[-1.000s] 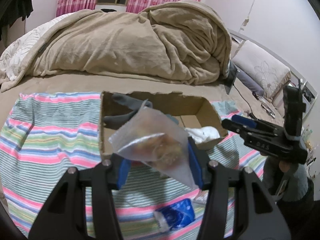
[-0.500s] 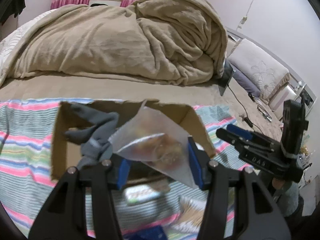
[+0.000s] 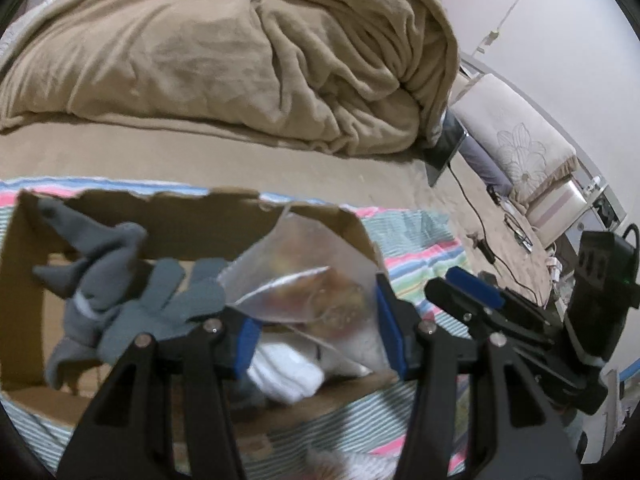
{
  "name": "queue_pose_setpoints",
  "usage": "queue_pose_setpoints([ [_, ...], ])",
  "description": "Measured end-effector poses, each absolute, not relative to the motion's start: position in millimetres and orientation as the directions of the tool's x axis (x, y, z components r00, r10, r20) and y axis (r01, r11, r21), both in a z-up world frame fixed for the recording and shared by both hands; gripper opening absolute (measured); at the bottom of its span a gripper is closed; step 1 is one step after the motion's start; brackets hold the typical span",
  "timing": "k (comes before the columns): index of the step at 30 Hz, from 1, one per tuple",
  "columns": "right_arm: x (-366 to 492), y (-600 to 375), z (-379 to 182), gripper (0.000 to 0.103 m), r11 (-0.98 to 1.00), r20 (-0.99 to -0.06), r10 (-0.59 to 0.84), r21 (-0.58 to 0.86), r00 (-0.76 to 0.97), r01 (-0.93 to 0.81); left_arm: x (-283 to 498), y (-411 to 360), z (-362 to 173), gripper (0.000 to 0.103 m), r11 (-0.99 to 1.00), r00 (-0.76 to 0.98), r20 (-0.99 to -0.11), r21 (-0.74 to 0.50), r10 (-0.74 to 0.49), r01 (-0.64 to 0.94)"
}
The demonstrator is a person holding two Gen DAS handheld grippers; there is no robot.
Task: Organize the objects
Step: 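Lower the plastic food bag into the box and open the left tool, then withdraw both tools from the box toward the remaining items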
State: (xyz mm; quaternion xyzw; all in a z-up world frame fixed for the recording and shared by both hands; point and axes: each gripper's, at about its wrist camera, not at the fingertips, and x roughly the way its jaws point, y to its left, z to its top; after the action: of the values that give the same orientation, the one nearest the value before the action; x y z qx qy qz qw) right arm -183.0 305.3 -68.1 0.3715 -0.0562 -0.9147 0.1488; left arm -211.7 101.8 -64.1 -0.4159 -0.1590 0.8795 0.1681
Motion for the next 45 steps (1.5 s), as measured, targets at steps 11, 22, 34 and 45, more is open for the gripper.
queue_pose_setpoints([
  [11,-174,302,-62,0.051,-0.948,-0.655,-0.319,0.204,-0.685,0.246,-218,101,-75,0.071,-0.897,-0.558,-0.719,-0.426,0.414,-0.117],
  [22,-153,289,-47,0.051,-0.943,-0.648,-0.331,0.205,-0.685,0.262,-176,79,-35,0.072,-0.910,-0.607,-0.690,-0.384,0.394,-0.155],
  [34,-123,264,-32,0.065,-0.944,-0.650,-0.323,0.170,-0.688,0.283,-119,45,-12,0.079,-0.953,-0.683,-0.672,-0.276,0.286,-0.127],
  [45,-101,245,-30,0.066,-0.941,-0.673,-0.320,0.141,-0.667,0.308,-84,22,-24,0.086,-0.963,-0.687,-0.687,-0.260,0.237,-0.072],
])
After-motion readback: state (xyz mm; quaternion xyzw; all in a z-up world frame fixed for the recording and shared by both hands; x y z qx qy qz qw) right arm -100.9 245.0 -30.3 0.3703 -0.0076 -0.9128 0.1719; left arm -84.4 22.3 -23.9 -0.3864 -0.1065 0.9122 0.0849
